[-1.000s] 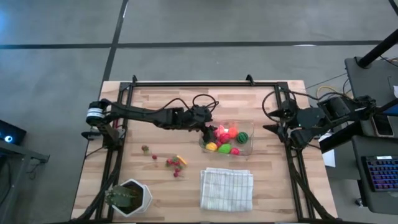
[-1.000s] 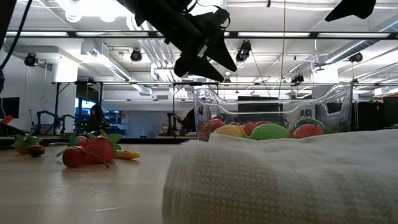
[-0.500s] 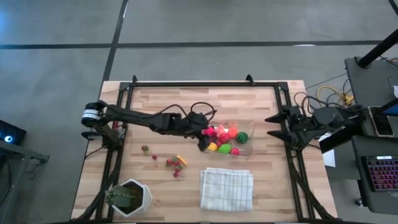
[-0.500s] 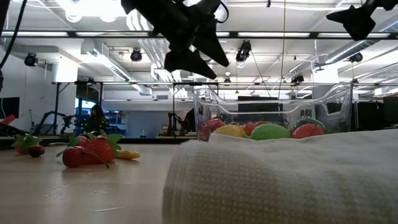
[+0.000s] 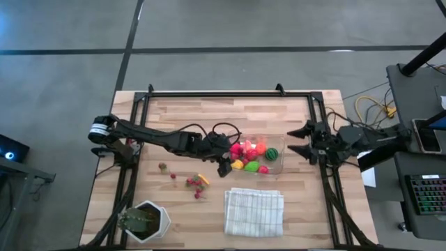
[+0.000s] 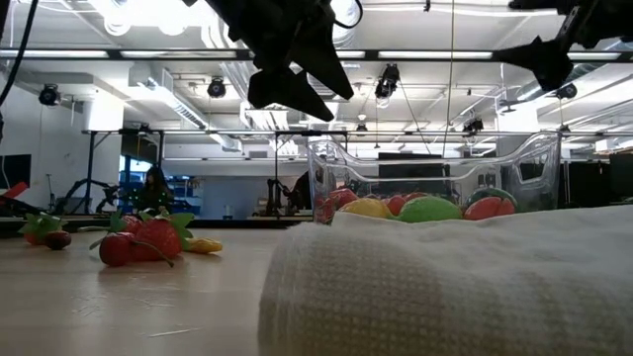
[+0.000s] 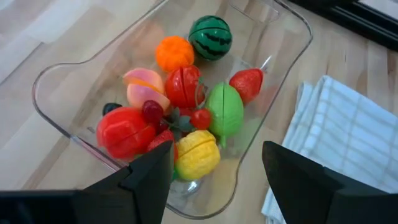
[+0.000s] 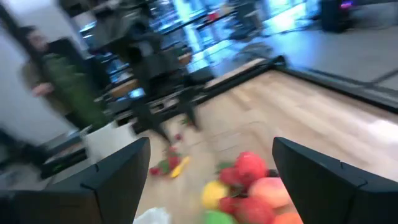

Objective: Pick and placing Produce into tupperware
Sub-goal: Adjust the transparent bin

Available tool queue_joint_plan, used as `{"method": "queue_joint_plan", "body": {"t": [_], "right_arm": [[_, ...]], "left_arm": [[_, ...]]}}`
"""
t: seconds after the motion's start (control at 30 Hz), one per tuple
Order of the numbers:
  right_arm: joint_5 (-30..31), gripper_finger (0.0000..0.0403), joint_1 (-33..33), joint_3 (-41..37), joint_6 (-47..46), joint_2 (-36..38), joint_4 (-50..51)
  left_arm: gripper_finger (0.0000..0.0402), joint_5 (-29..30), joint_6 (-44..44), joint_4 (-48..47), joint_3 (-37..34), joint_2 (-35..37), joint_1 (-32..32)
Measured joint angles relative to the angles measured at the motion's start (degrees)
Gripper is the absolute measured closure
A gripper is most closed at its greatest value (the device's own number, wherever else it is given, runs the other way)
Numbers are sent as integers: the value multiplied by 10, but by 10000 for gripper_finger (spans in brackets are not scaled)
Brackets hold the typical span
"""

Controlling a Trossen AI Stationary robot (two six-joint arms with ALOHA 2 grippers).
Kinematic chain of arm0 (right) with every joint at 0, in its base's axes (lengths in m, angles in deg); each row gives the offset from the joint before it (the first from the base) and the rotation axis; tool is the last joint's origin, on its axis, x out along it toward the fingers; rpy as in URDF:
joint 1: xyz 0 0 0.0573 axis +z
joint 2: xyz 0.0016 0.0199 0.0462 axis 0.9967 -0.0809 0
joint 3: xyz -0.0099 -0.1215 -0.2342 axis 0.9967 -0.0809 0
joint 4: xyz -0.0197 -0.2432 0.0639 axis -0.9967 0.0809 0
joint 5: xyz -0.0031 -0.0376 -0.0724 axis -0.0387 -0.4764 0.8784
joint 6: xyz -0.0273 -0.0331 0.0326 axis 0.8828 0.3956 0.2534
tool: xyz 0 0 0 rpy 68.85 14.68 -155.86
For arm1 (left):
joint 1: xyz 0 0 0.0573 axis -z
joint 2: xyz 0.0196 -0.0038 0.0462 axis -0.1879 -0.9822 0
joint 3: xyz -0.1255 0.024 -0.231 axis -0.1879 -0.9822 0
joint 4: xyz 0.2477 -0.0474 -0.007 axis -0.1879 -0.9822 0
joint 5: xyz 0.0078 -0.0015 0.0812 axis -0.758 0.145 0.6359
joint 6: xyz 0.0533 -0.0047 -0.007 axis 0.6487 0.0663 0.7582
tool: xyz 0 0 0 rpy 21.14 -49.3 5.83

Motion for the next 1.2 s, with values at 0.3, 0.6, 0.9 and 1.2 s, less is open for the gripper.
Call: {"method": "queue_joint_plan", "body": {"t": [0.3,0.6,0.9,1.2], "right_arm": [[-218,74,-183,-1,-3,15,17],[-240,73,-204,-77,-21,44,-35],[-238,74,-203,-166,-51,76,-123],[-179,74,-204,-206,-45,76,-127]], "left_arm": [[171,0,2,-2,-1,0,2],[171,3,2,-2,-3,0,2],[171,4,1,-3,-3,0,2],[171,20,-22,-52,-14,0,2]]}}
